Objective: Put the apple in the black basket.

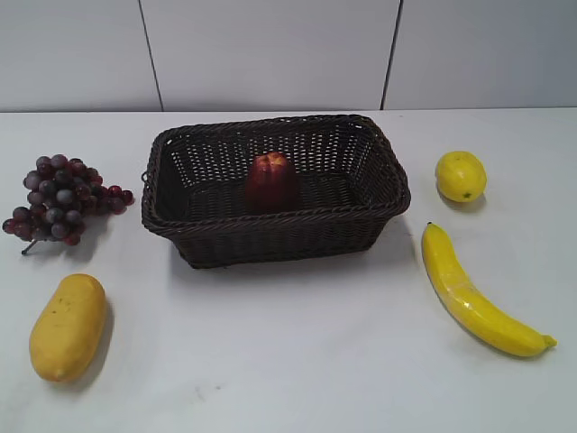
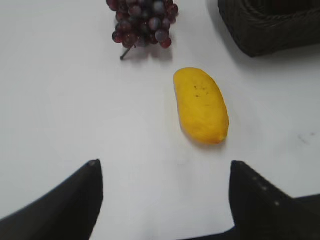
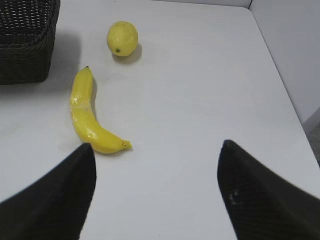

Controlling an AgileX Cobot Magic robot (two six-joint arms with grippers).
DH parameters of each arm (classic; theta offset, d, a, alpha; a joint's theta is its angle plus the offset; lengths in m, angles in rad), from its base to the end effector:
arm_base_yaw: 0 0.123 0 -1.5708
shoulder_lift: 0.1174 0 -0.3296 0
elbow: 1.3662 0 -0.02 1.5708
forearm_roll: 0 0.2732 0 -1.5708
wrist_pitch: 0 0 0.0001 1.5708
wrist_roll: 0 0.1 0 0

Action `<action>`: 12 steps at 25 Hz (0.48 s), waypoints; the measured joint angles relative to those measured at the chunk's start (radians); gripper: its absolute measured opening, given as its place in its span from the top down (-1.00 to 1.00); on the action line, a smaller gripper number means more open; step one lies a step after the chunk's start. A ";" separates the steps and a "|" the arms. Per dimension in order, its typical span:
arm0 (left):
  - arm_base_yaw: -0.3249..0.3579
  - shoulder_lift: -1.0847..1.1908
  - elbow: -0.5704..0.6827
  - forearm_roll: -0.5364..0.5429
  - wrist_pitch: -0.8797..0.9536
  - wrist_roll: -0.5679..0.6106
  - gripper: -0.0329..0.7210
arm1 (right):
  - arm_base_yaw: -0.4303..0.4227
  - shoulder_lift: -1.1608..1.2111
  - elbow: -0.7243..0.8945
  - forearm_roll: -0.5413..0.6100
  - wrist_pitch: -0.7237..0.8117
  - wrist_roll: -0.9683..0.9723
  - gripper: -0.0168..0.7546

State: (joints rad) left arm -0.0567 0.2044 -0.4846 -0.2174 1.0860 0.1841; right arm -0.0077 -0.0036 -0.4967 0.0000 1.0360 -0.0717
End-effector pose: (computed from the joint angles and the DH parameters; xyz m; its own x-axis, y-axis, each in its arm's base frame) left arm 0.0085 -0.0196 0.2801 -0.6313 0.1159 -0.7668 0.2525 0.9656 -0.0620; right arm -0.0211 0.0002 0.2851 -0.4330 -0.0683 -0.8988 -0.0234 0.9976 -0.0646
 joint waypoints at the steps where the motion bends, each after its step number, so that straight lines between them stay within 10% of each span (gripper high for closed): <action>1: 0.004 -0.013 0.000 -0.001 0.000 0.000 -0.65 | 0.000 0.000 0.000 0.000 0.000 0.000 -0.52; 12: 0.096 -0.208 0.001 -0.013 0.001 0.000 -0.65 | 0.000 0.000 0.000 0.000 0.001 0.000 -0.52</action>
State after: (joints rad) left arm 0.0389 -0.0031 -0.4837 -0.2303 1.0868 0.1841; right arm -0.0077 -0.0036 -0.4967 0.0000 1.0368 -0.0717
